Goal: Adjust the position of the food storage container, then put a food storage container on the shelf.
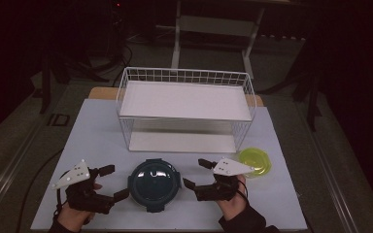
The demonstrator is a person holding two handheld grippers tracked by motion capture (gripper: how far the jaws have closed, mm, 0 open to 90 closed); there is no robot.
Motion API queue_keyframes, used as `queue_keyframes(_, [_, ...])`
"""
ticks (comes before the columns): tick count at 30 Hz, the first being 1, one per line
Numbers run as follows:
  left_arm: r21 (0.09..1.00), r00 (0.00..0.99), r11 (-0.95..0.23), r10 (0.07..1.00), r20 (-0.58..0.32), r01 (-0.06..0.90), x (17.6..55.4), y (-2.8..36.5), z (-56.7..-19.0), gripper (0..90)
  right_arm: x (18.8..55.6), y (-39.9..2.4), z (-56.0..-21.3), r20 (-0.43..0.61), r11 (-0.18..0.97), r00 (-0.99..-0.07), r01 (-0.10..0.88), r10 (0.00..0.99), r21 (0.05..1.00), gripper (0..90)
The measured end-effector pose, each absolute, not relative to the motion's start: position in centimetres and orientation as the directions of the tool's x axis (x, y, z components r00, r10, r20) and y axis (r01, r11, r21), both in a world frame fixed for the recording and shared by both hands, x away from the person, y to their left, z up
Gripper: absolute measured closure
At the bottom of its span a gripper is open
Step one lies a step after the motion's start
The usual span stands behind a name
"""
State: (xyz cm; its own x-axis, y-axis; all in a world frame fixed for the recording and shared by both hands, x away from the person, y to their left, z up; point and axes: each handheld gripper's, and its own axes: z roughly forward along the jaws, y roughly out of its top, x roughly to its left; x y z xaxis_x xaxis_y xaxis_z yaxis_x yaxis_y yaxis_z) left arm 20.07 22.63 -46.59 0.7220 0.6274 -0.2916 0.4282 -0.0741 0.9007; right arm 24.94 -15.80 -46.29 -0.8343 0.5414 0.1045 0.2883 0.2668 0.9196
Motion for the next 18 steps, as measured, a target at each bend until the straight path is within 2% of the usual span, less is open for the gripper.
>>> queue_keyframes(1, [0.901, 0.722, -0.074, 0.627, -0.292, 0.428, 20.1, 22.6, -46.6, 0.0, 25.0, -15.8, -46.2, 0.097, 0.271, -0.838, 0.281, 0.538, 0.921, 16.5])
queue_keyframes(6, [0.824, 0.644, -0.042, 0.646, -0.409, 0.566, 21.4, 23.6, -47.5, 0.0, 25.2, -15.8, -46.3, 0.098, 0.274, -0.841, 0.281, 0.532, 0.92, 14.0])
queue_keyframes(8, [0.802, 0.619, -0.046, 0.663, -0.422, 0.596, 21.7, 23.7, -48.0, 0.0, 25.3, -15.8, -46.5, 0.089, 0.291, -0.84, 0.283, 0.535, 0.914, 14.1])
queue_keyframes(12, [0.77, 0.586, -0.051, 0.681, -0.439, 0.635, 22.1, 23.7, -48.6, 0.0, 25.4, -15.7, -46.8, 0.134, 0.287, -0.848, 0.317, 0.513, 0.904, 16.6])
queue_keyframes(16, [0.694, 0.525, -0.009, 0.66, -0.536, 0.72, 22.8, 23.8, -49.6, 0.0, 25.7, -15.6, -47.1, 0.201, 0.285, -0.843, 0.379, 0.5, 0.881, 16.6])
queue_keyframes(18, [0.657, 0.494, -0.003, 0.663, -0.563, 0.754, 23.0, 23.8, -50.0, 1.6, 25.7, -15.3, -47.2, 0.191, 0.302, -0.838, 0.383, 0.512, 0.873, 15.9])
